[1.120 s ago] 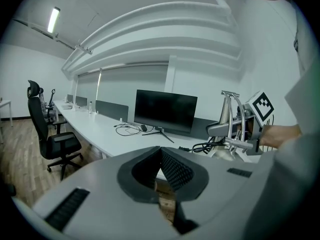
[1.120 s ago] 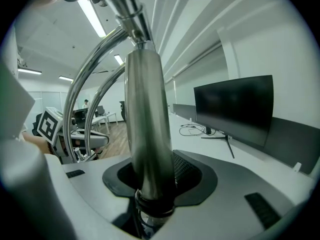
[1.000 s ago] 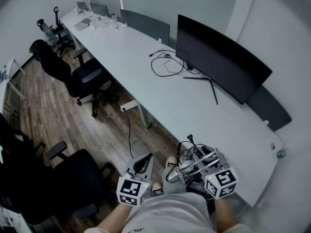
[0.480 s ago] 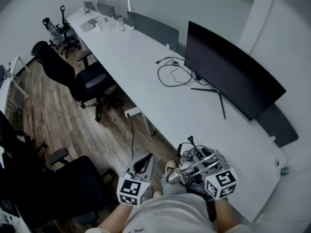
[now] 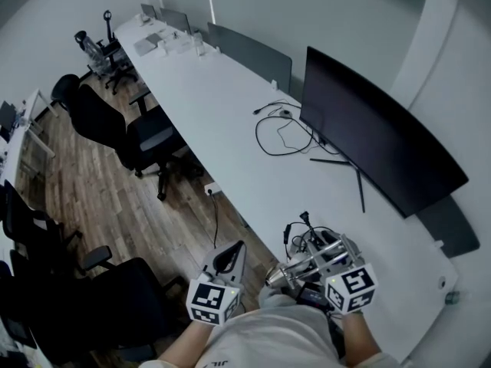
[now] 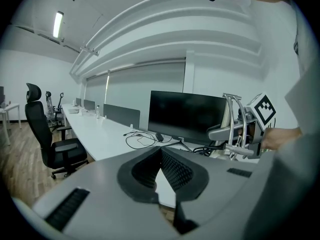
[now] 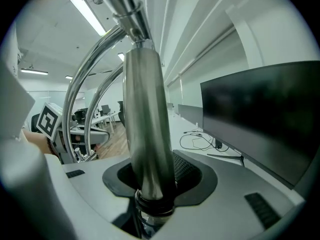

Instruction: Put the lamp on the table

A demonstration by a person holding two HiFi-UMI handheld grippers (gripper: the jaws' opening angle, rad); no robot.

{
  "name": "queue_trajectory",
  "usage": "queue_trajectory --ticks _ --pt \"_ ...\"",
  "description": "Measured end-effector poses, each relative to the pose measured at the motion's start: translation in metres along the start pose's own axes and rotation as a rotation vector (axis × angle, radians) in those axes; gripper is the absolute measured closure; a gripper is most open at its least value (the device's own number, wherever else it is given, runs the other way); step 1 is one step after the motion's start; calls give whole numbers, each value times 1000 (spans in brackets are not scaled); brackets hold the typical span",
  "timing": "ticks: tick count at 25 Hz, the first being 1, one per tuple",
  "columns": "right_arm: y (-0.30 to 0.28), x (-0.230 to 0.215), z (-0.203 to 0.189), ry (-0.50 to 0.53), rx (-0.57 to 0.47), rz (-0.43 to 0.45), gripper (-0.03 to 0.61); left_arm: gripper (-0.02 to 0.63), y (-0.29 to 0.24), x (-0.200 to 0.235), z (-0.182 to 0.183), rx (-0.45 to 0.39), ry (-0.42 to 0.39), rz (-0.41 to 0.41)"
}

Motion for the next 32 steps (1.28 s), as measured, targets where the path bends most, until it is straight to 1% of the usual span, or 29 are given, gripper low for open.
queue_trajectory --ticks 9,15,19,23,28,32 --pt "-36 -40 9 25 -9 38 411 609 -61 -5 24 12 -21 -1" --pt "-53 -51 12 1 10 33 411 609 -86 2 30 71 -27 -28" --pt "-63 -57 18 -9 29 5 411 609 -102 12 41 86 -37 -68" --pt "-71 -61 20 -14 47 -45 411 609 -116 25 51 114 -61 -102" --pt "-81 -67 26 -32 57 -80 411 609 -131 40 60 90 -64 -131" --pt "-94 -74 31 -41 77 -90 411 609 -141 48 64 100 -66 -155"
Point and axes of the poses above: the fingertips, and each gripper's own axes: y backward along the fingers, x to its left, z out of its top, the point moved 10 cm from there along y, backward along the fingers, and after that the axes turned 14 degrees about y, right-handed, at the moved point
